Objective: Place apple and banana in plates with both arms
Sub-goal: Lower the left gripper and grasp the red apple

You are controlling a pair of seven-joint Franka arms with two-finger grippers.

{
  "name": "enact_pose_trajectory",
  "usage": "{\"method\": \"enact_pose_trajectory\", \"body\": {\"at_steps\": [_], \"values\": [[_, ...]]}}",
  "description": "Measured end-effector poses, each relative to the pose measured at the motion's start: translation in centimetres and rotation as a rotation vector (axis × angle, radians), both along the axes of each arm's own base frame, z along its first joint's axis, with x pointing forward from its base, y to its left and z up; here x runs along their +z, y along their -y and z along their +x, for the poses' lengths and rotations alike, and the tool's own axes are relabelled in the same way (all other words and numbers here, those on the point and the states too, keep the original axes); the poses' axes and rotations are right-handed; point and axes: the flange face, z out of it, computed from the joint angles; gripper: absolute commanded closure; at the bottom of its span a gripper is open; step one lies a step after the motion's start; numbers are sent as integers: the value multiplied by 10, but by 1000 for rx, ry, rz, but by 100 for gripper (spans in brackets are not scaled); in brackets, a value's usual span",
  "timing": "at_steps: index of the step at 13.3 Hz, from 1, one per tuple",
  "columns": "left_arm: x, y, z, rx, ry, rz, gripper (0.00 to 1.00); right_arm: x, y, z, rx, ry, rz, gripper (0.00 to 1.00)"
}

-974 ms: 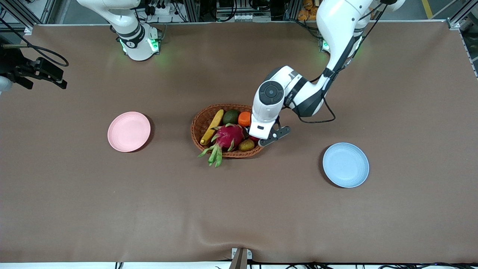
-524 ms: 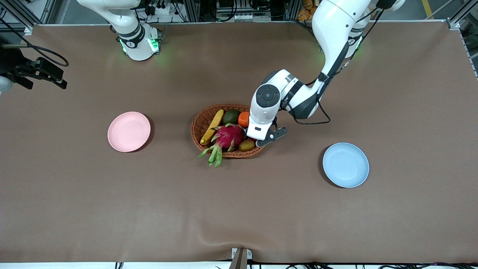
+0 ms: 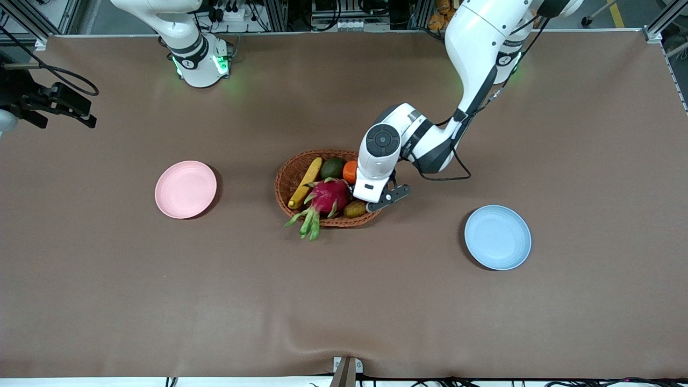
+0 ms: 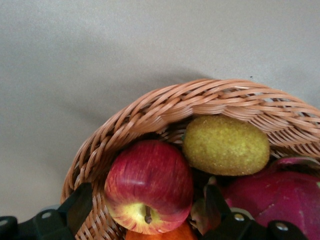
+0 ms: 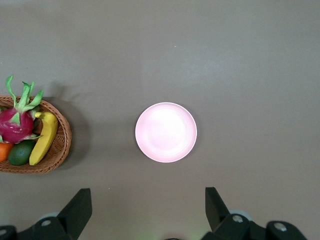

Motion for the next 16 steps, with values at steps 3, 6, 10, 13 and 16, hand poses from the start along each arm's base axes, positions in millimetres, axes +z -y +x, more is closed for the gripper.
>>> {"method": "enact_pose_trajectory", "body": {"at_steps": [3,6,10,13,16], "values": [[-3,0,0,0,-3,3,0,0,0,0,0,0,0,0],[-4,0,0,0,-3,2,4,0,0,0,0,0,0,0],[-9,0,0,1,-2,-1,25,0,0,0,0,0,0,0],[-11,1,-1,0,0,-2,79,0,0,0,0,0,0,0],[-10,1,0,-1,0,-2,100,0,0,0,0,0,0,0]]}}
